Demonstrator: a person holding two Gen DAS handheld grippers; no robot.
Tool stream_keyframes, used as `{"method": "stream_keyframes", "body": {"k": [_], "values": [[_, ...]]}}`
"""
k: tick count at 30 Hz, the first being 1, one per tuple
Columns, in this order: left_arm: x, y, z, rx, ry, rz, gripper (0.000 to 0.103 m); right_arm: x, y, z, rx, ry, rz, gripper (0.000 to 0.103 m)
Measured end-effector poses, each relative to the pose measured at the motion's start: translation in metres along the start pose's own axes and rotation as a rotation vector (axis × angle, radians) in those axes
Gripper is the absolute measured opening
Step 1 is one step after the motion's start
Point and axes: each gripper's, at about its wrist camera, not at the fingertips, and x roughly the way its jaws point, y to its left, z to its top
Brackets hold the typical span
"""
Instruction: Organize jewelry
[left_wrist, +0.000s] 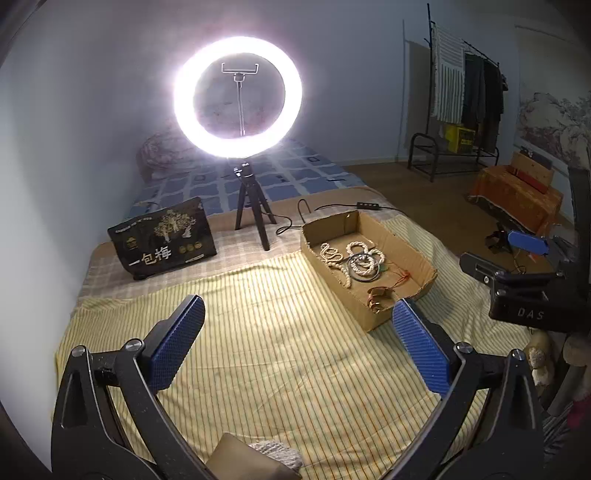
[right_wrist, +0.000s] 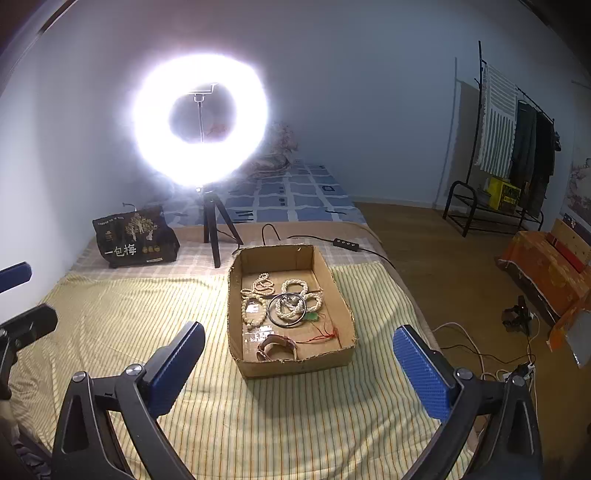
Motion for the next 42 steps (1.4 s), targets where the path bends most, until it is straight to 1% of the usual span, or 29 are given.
{"method": "stream_keyframes", "body": {"k": [2,3,10,17,22,33,42], "values": [[0.003,-0.003,-0.002,0.009,0.027,0.037,0.103,0.003,0.000,0.000,0.002,0.003,-0.004,0.103],[0.005,-0.004,-0.003,0.015,0.035,0.039,0.103,0.004,-0.001,0.000,0.004,0.004,-0.008,0.103],[0.008,-0.010,-0.009,0.035,0.047,0.016,0.103,0.007,-0.004,0.000,0.025,0.001,-0.023,0.103],[0.010,-0.013,-0.012,0.040,0.060,-0.003,0.103,0.013,-0.002,-0.002,0.014,0.015,-0.037,0.103],[0.008,-0.014,-0.012,0.040,0.054,-0.003,0.103,0.016,-0.004,-0.002,0.027,0.023,-0.033,0.103],[0.008,-0.012,-0.013,0.028,0.054,-0.007,0.103,0.018,-0.004,-0.004,0.021,0.031,-0.041,0.103],[0.006,-0.011,-0.010,-0.004,0.051,-0.015,0.103,0.019,0.000,-0.007,0.009,0.033,-0.038,0.103]]}}
